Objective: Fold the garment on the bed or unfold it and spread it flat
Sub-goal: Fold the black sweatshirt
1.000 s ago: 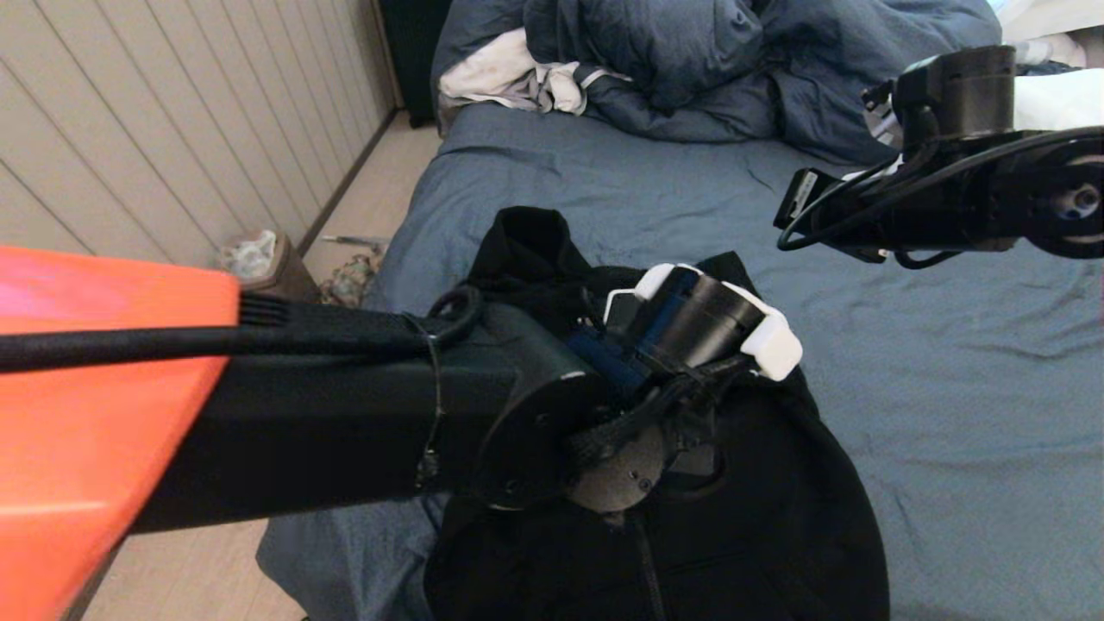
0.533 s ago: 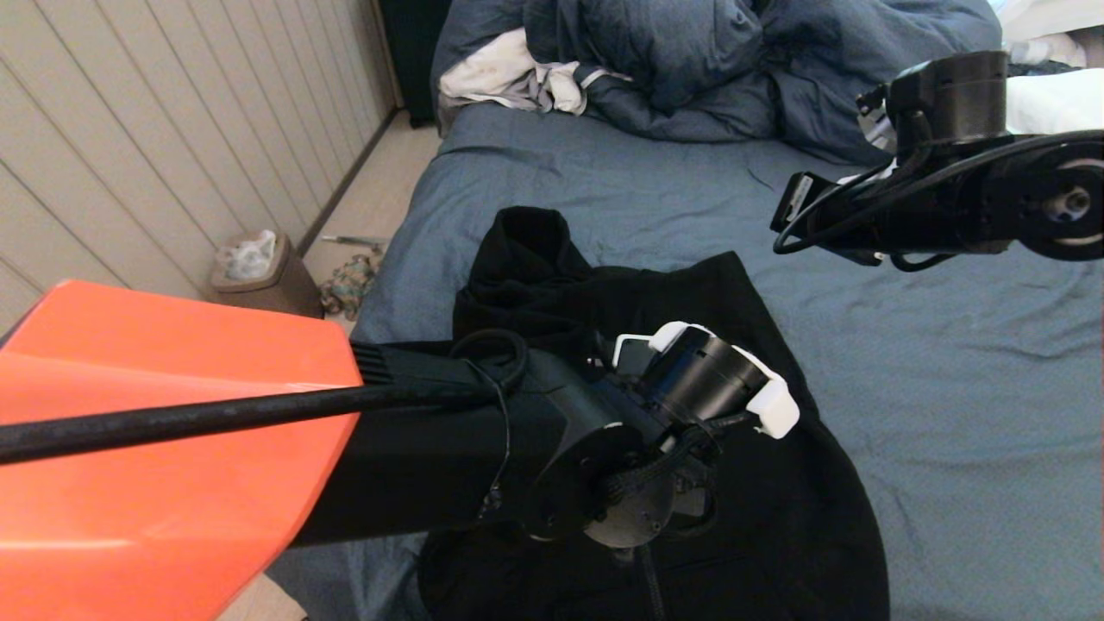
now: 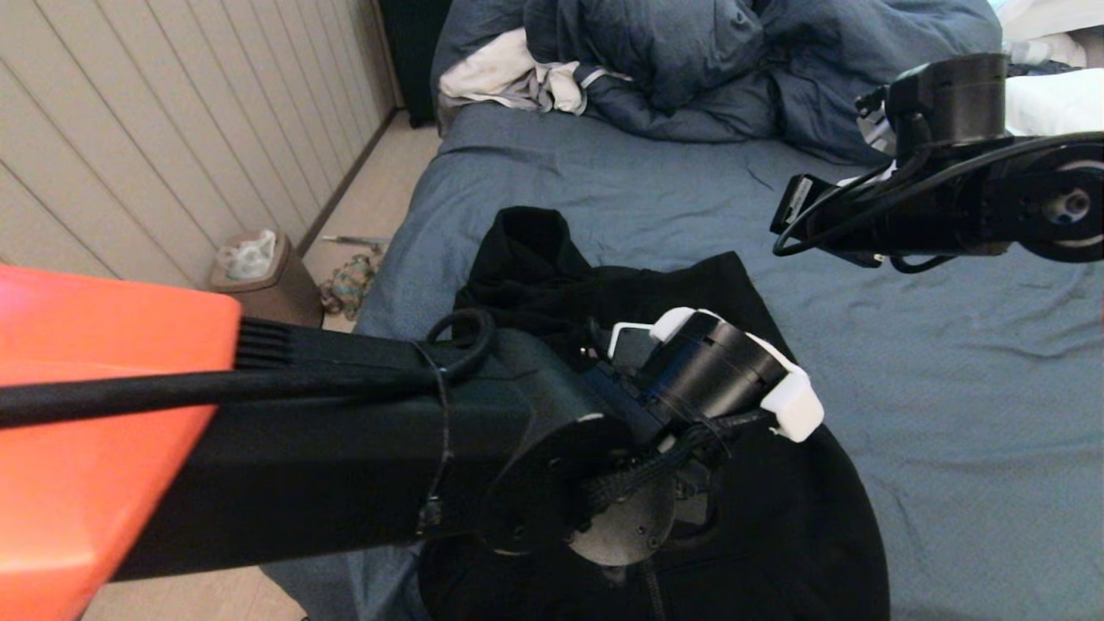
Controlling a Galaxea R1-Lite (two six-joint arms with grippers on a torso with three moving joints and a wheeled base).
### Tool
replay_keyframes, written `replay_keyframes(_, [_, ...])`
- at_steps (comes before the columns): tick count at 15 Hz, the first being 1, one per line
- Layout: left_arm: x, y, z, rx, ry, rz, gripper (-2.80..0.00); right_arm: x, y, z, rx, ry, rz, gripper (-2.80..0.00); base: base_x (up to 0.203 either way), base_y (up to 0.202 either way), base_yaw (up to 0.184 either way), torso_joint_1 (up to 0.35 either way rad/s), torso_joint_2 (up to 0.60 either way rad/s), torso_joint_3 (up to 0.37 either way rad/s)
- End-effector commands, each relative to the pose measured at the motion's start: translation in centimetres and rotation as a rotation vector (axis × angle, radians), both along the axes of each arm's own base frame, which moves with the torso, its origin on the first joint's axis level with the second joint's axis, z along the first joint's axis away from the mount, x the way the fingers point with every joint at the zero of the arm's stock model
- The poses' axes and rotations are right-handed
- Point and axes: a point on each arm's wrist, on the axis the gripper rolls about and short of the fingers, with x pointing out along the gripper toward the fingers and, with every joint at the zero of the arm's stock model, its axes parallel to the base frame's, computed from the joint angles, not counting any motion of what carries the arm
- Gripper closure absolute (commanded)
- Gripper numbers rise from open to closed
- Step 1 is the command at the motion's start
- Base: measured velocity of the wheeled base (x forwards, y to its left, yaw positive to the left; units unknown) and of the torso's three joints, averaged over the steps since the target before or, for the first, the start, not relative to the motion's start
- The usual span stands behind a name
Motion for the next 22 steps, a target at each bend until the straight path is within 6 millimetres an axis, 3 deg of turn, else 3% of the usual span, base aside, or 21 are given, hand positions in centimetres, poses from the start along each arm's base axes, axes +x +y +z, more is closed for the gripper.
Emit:
replay_keyframes(1, [0.1, 2.7, 3.1, -0.05, -0.044, 0.052, -2.8, 0.0, 0.1, -0.1, 0.002, 0.003, 0.001, 0.0, 0.0, 0.0, 0.0, 0.0, 0.0, 0.0])
replay_keyframes(2, [0.3, 4.8, 4.3, -0.062, -0.058, 0.09, -2.8, -0.2, 0.0, 0.0, 0.002, 0.002, 0.001, 0.0, 0.0, 0.0, 0.0, 0.0, 0.0, 0.0])
replay_keyframes(3, [1.0, 7.1, 4.7, -0.054, -0.056, 0.139, 0.0, -0.2, 0.0, 0.0, 0.002, 0.002, 0.001, 0.0, 0.0, 0.0, 0.0, 0.0, 0.0, 0.0])
replay_keyframes(7, [4.5, 16.3, 5.1, -0.108, 0.034, 0.319, 0.0, -0.7, -0.1, 0.1, 0.005, 0.004, 0.001, 0.0, 0.0, 0.0, 0.0, 0.0, 0.0, 0.0])
replay_keyframes(12, [7.9, 25.2, 2.1, -0.227, 0.143, 0.497, 0.0, -1.9, -1.0, 0.1, -0.024, 0.06, -0.031, 0.0, 0.0, 0.0, 0.0, 0.0, 0.0, 0.0])
replay_keyframes(14, [8.7, 26.6, 0.7, -0.3, 0.199, 0.466, 0.0, -3.1, -2.2, 1.0, -0.043, 0.111, -0.059, 0.0, 0.0, 0.0, 0.0, 0.0, 0.0, 0.0])
replay_keyframes(16, [8.8, 26.8, -1.0, -0.292, 0.251, 0.461, 0.0, -3.4, -3.8, 1.5, -0.054, 0.147, -0.112, 0.0, 0.0, 0.0, 0.0, 0.0, 0.0, 0.0])
replay_keyframes(18, [10.4, 28.4, -1.6, -0.319, 0.206, 0.503, 0.0, -3.7, -6.0, 1.4, -0.057, 0.22, -0.189, 0.0, 0.0, 0.0, 0.0, 0.0, 0.0, 0.0])
replay_keyframes(22, [12.6, 32.7, -1.2, -0.386, 0.153, 0.533, 0.0, -3.5, -5.2, 1.9, -0.073, 0.223, -0.196, 0.0, 0.0, 0.0, 0.0, 0.0, 0.0, 0.0])
